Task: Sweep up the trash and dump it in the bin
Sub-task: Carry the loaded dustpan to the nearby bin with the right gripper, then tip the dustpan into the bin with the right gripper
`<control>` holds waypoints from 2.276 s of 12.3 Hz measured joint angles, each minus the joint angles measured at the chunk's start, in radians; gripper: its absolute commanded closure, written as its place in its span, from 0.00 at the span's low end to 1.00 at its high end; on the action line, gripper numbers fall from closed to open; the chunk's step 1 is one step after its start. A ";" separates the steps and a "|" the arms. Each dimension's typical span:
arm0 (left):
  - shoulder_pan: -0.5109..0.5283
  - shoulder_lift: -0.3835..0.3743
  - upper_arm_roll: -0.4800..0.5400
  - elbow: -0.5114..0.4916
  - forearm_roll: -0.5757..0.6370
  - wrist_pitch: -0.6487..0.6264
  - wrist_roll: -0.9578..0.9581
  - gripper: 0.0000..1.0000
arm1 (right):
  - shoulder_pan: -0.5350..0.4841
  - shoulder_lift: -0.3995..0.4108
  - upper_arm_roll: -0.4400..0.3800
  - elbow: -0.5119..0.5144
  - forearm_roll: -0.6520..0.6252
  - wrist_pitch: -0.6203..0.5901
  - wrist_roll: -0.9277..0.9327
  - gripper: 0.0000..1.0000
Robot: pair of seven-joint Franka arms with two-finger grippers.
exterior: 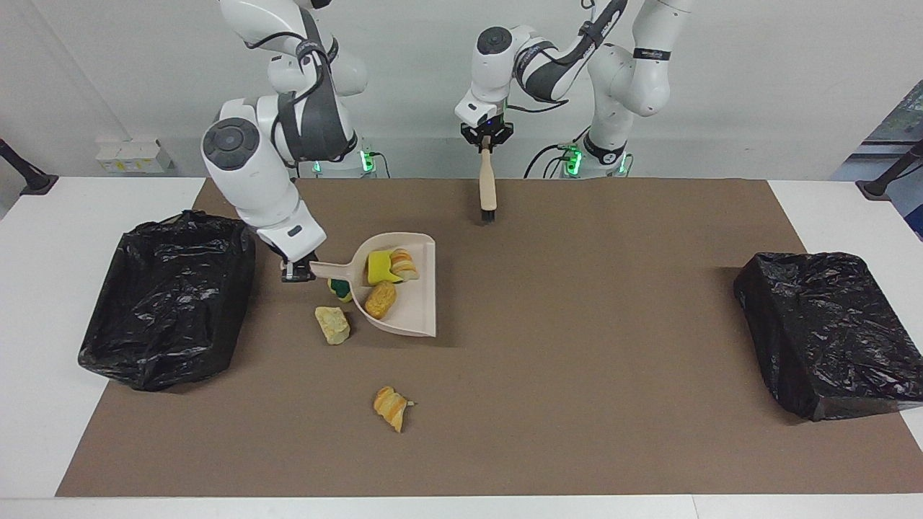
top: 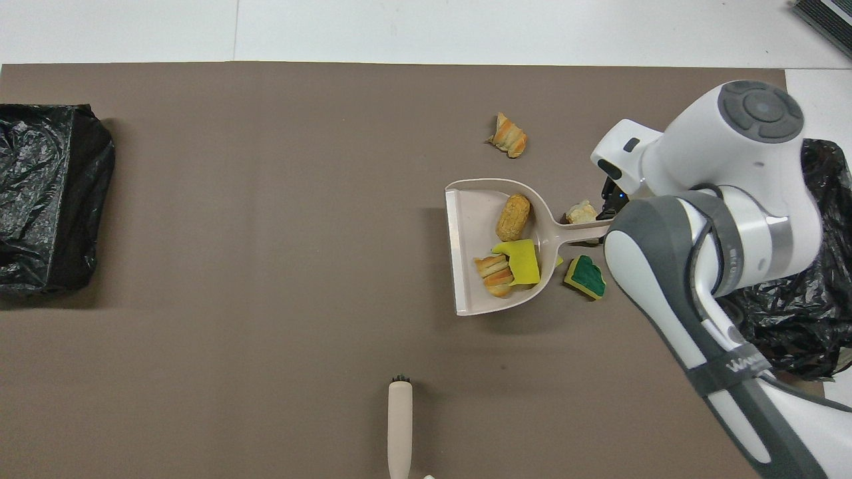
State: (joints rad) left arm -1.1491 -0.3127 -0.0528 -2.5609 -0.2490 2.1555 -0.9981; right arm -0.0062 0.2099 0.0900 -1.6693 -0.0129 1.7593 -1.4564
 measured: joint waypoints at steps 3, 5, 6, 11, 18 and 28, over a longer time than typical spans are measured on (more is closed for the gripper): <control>0.000 0.011 0.002 -0.004 -0.023 0.016 0.000 1.00 | -0.108 0.004 -0.003 0.034 -0.013 -0.024 -0.084 1.00; 0.000 0.028 0.003 -0.014 -0.040 0.039 0.000 0.83 | -0.173 0.015 -0.005 0.059 -0.045 -0.029 -0.159 1.00; 0.001 0.037 0.005 -0.014 -0.042 0.050 0.000 0.58 | -0.202 0.016 -0.006 0.071 -0.058 -0.029 -0.191 1.00; 0.118 0.061 0.024 0.020 -0.043 0.045 0.033 0.00 | -0.429 0.019 -0.009 0.131 -0.072 -0.028 -0.428 1.00; 0.586 0.149 0.037 0.196 0.154 -0.020 0.389 0.00 | -0.505 0.014 0.006 0.226 -0.375 0.033 -0.520 1.00; 1.057 0.209 0.042 0.615 0.244 -0.282 1.071 0.00 | -0.430 -0.125 0.008 0.107 -0.690 0.037 -0.400 1.00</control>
State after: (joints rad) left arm -0.0919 -0.1042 -0.0111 -1.9456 -0.0049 1.8736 0.0731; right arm -0.4365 0.0852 0.0982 -1.5628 -0.7028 1.7967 -1.8568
